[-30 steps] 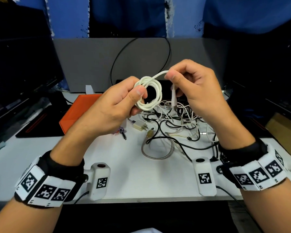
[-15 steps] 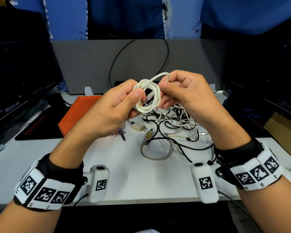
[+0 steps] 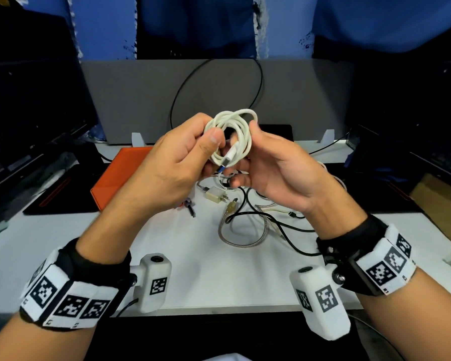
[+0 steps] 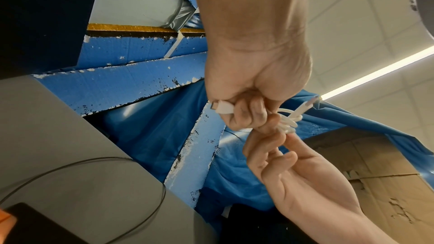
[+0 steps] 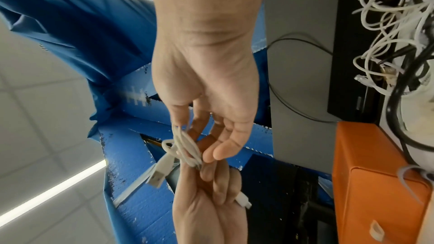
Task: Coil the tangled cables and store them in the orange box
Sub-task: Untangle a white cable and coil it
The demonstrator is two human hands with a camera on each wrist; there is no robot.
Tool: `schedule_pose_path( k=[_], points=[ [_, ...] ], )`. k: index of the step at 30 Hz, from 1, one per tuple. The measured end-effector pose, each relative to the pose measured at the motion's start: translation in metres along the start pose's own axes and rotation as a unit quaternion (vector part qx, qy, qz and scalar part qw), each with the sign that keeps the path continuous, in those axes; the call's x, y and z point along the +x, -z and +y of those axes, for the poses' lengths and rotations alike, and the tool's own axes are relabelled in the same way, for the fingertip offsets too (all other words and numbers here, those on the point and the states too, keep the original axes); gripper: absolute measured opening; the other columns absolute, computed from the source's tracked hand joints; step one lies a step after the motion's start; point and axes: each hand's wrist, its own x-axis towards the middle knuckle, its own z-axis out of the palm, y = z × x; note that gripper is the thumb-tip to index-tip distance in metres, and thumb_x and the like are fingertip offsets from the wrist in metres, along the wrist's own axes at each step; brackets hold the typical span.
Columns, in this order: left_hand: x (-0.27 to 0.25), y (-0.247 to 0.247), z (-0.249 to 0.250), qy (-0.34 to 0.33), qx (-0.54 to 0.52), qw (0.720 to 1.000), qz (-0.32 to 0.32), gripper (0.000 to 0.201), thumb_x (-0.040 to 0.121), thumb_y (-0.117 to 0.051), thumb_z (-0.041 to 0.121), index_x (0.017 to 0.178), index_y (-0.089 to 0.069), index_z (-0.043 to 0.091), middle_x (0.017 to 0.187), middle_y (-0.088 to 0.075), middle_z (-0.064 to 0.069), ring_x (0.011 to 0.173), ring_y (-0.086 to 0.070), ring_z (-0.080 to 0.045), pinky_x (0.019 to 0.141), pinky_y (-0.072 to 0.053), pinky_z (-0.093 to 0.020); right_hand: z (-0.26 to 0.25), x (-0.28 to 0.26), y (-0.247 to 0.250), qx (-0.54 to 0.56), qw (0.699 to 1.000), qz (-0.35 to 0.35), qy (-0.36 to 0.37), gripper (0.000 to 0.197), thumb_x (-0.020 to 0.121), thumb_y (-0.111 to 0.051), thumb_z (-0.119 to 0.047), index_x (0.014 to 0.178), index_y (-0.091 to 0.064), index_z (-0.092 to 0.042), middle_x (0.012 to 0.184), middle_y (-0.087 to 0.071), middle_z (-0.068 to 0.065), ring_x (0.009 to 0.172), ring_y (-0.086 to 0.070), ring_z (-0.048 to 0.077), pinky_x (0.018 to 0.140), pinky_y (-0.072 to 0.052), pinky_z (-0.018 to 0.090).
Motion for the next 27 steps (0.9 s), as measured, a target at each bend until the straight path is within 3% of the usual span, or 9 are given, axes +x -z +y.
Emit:
schedule_pose_path(
  k=[3,6,8,13,15,18,20,23,27],
  points=[
    [-0.001,-0.002,0.003,-0.012,0.040,0.999,0.029,0.021,0.109,-0.044,0.029,0.095,-0.058,0.023,0.068,-0.060,0.016,0.058,-0.055,-0.003,0.056,-0.040,-0.010,0.002,0.001,-0.009,0.004,1.000,-0.007,0.003,0.051,0.095,-0.045,-0.059,0.097,-0.068,-0.013,0.104,-0.063,0.013,0.101,-0.055,0.035,0.076,-0.048,0.034],
    [-0.001,-0.007,0.001,-0.014,0.096,0.994,0.056,0.019,0.109,-0.045,0.026,0.094,-0.056,0.020,0.067,-0.061,0.024,0.059,-0.058,0.001,0.055,-0.039,-0.008,0.005,0.003,-0.013,-0.089,0.995,0.051,0.015,0.016,0.100,-0.059,-0.029,0.092,-0.067,-0.017,0.098,-0.064,0.009,0.094,-0.061,0.027,0.071,-0.050,0.031],
    [0.000,-0.008,-0.003,-0.010,0.121,0.990,0.065,0.021,0.109,-0.044,0.032,0.095,-0.055,0.020,0.070,-0.065,0.013,0.060,-0.058,-0.004,0.052,-0.039,-0.015,0.007,0.004,-0.012,-0.138,0.988,0.074,0.010,0.005,0.099,-0.061,-0.008,0.097,-0.058,-0.011,0.094,-0.067,0.011,0.089,-0.066,0.024,0.071,-0.055,0.034],
    [0.001,-0.007,-0.010,-0.003,0.158,0.986,0.048,0.027,0.108,-0.043,0.039,0.099,-0.056,0.017,0.071,-0.065,0.005,0.066,-0.062,-0.003,0.053,-0.041,-0.017,-0.008,-0.004,-0.003,-0.193,0.981,0.024,-0.016,0.025,0.103,-0.056,0.001,0.127,-0.057,-0.006,0.096,-0.071,0.014,0.066,-0.069,0.021,0.064,-0.059,0.035],
    [0.005,-0.003,-0.016,0.005,0.142,0.988,0.060,0.025,0.109,-0.043,0.038,0.097,-0.056,0.020,0.067,-0.064,0.008,0.058,-0.058,-0.003,0.053,-0.041,-0.020,-0.016,-0.009,0.003,-0.234,0.972,-0.025,-0.021,0.036,0.105,-0.053,-0.002,0.140,-0.053,-0.011,0.103,-0.073,0.017,0.061,-0.065,0.021,0.062,-0.057,0.033],
    [0.010,-0.004,-0.026,0.036,0.046,0.994,0.091,0.026,0.108,-0.042,0.041,0.091,-0.056,0.026,0.062,-0.062,0.005,0.048,-0.050,-0.009,0.051,-0.040,-0.030,-0.017,-0.009,0.009,-0.290,0.956,-0.039,-0.004,0.040,0.108,-0.046,-0.003,0.147,-0.050,-0.015,0.090,-0.071,0.018,0.054,-0.052,0.019,0.056,-0.049,0.027],
    [0.011,-0.012,-0.028,0.069,-0.011,0.991,0.111,0.028,0.110,-0.040,0.036,0.091,-0.056,0.023,0.061,-0.061,0.003,0.049,-0.052,-0.018,0.051,-0.042,-0.032,-0.010,-0.005,0.006,-0.312,0.950,-0.013,0.013,0.032,0.110,-0.040,-0.002,0.137,-0.056,-0.011,0.079,-0.060,0.013,0.054,-0.044,0.016,0.052,-0.042,0.025],
    [0.012,-0.019,-0.026,0.113,-0.081,0.984,0.112,0.029,0.112,-0.037,0.027,0.095,-0.057,0.014,0.065,-0.066,0.000,0.055,-0.061,-0.021,0.057,-0.048,-0.033,0.002,0.002,0.000,-0.266,0.963,0.041,-0.021,0.024,0.111,-0.036,-0.009,0.103,-0.057,0.000,0.069,-0.041,0.001,0.055,-0.025,0.013,0.051,-0.023,0.025],
    [0.013,-0.012,-0.029,0.132,-0.078,0.982,0.109,0.030,0.111,-0.041,0.028,0.094,-0.063,0.019,0.086,-0.076,-0.005,0.085,-0.071,-0.020,0.081,-0.054,-0.033,0.009,0.005,-0.005,-0.214,0.973,0.083,-0.035,0.039,0.113,-0.039,-0.029,0.084,-0.063,-0.018,0.068,-0.029,0.000,0.060,-0.017,0.015,0.054,-0.017,0.029]
  ],
)
